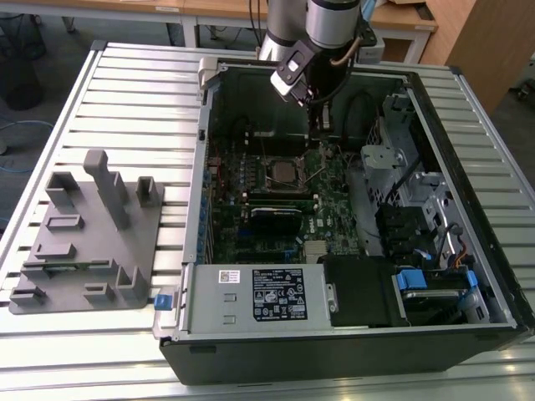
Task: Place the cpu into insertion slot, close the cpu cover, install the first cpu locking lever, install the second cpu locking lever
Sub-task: 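Close the cpu cover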
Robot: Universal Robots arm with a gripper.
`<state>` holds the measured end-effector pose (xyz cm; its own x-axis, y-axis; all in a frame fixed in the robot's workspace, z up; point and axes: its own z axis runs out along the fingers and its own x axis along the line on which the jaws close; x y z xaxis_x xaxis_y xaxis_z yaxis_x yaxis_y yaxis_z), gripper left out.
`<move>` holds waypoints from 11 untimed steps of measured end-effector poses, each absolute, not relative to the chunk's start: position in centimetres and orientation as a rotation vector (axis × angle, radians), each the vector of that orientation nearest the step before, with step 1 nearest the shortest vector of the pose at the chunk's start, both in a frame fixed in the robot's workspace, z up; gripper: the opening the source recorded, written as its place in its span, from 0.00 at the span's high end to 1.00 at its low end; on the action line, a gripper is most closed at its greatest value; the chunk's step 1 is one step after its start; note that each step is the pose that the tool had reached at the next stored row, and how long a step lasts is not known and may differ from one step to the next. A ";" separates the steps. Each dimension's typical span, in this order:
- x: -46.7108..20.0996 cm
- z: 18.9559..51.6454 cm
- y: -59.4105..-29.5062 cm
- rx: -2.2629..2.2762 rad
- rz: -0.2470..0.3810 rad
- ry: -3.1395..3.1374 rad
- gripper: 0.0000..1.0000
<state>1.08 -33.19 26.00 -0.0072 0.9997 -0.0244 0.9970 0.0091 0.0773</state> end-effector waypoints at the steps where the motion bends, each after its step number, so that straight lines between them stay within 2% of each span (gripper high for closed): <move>1: 1.2 26.0 -33.2 2.161 0.058 2.179 0.89; 11: 2.0 26.0 -33.2 2.161 0.058 2.179 0.89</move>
